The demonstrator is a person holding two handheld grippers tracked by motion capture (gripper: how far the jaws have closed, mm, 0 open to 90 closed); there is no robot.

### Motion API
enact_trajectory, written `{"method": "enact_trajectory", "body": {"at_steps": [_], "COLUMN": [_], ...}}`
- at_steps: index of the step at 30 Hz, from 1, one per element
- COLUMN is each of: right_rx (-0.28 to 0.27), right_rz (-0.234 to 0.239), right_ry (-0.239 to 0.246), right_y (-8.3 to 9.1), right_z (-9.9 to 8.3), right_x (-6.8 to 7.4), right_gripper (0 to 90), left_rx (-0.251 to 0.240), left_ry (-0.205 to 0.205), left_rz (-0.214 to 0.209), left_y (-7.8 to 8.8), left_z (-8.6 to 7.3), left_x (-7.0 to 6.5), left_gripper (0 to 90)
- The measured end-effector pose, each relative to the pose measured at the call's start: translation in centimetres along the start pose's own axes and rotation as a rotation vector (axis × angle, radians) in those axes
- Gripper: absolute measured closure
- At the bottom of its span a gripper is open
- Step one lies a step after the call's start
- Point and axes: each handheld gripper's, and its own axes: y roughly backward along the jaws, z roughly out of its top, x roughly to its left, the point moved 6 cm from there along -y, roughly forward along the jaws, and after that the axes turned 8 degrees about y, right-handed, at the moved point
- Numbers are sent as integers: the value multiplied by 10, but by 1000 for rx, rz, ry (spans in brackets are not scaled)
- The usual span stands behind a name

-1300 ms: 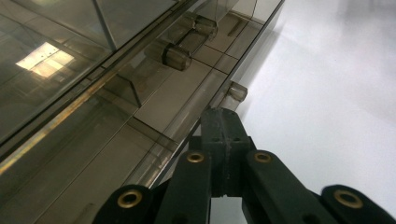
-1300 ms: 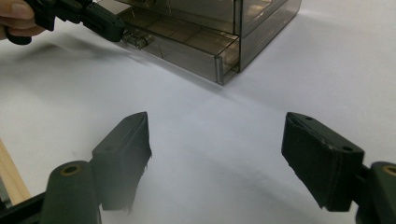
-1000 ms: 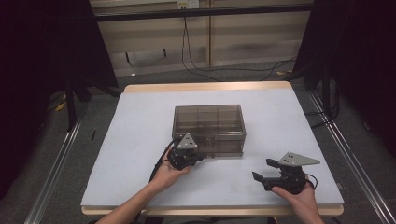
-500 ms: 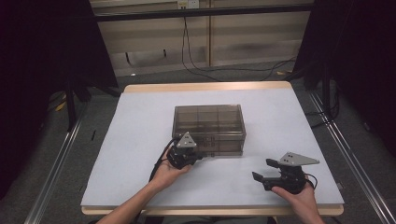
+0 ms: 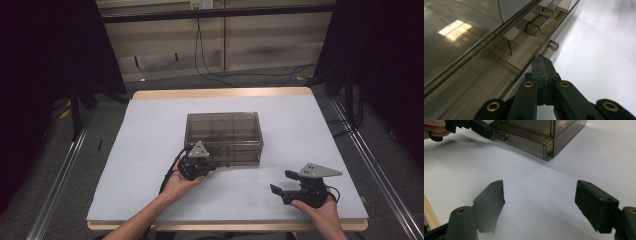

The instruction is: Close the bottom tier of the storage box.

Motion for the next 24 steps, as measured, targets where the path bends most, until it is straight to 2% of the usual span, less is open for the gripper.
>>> {"method": "enact_trajectory", "body": {"at_steps": [5,11,13,15,22,24], "right_rx": [-3,-3,-1,-1,-4,-3], "right_rz": [1,-2,0,0,-1,-1], "right_ry": [-1,-6,-6,-5,-6,-5], "right_y": [1,1,0,0,1,1], "right_z": [0,0,0,0,0,0], "right_x": [0,0,0,0,-1,0], "right_gripper": [235,235,235,235,235,235], "left_rx": [-12,-18,-16,-19,-11,-23], "left_ry": [27,25,30,34,43,45], "left_rz": [-4,-7,12,5,24,26], "left_y": [2,2,2,2,3,4], "left_z": [0,0,0,0,-1,0], "left_x": [5,5,6,7,12,14], "left_gripper": [900,900,900,900,900,900]}}
